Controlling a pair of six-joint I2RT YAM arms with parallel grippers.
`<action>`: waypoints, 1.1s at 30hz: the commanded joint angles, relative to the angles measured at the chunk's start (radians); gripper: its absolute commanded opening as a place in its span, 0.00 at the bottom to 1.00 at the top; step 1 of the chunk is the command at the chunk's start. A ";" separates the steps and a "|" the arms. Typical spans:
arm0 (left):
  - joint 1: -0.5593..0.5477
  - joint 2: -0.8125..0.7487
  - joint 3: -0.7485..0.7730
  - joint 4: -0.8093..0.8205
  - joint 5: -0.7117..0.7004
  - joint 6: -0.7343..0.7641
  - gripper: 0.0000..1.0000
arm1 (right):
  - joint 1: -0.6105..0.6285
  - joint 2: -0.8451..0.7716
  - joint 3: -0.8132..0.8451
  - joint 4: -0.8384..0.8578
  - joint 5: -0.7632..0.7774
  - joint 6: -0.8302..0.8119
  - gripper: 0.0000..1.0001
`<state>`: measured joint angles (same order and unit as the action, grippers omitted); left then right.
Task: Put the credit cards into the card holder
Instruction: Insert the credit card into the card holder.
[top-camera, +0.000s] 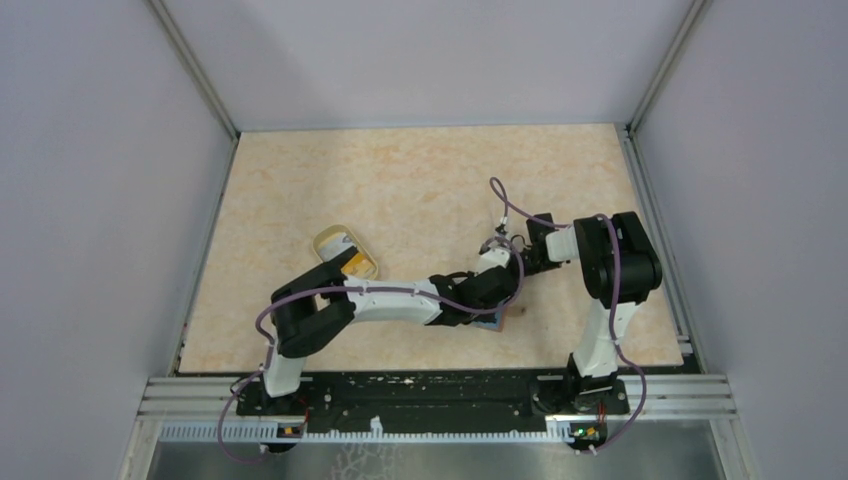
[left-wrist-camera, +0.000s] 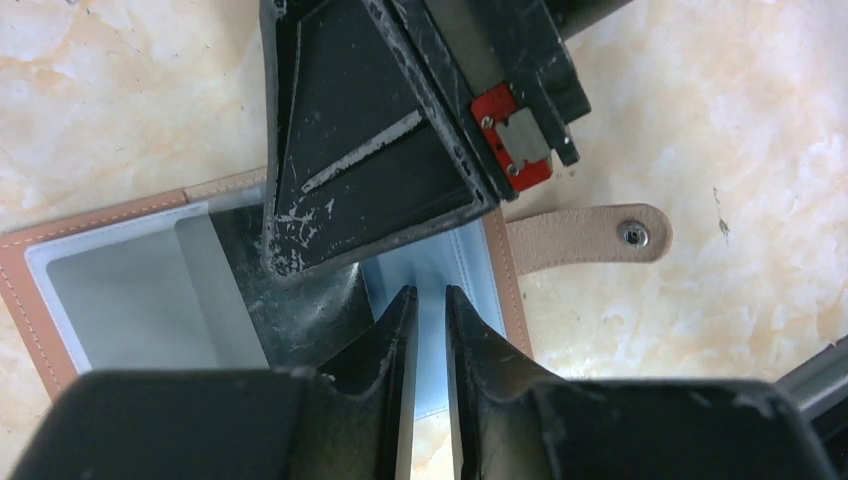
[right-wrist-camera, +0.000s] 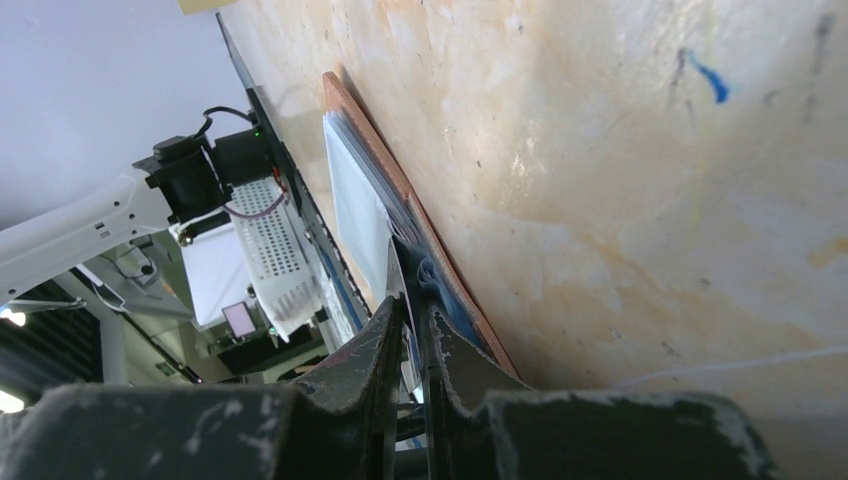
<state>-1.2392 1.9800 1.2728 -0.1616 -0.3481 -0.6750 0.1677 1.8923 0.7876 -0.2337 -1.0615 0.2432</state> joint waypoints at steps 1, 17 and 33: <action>-0.003 0.040 0.054 -0.071 -0.074 0.014 0.23 | 0.006 0.022 0.022 0.015 0.107 -0.045 0.12; -0.003 0.117 0.144 -0.249 -0.222 -0.024 0.35 | 0.007 0.025 0.033 -0.003 0.102 -0.061 0.29; -0.003 0.115 0.143 -0.322 -0.322 -0.061 0.52 | 0.006 0.006 0.065 -0.048 0.087 -0.097 0.34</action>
<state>-1.2572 2.0647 1.4136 -0.3782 -0.5907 -0.7292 0.1684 1.8927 0.8272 -0.2775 -1.0763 0.2222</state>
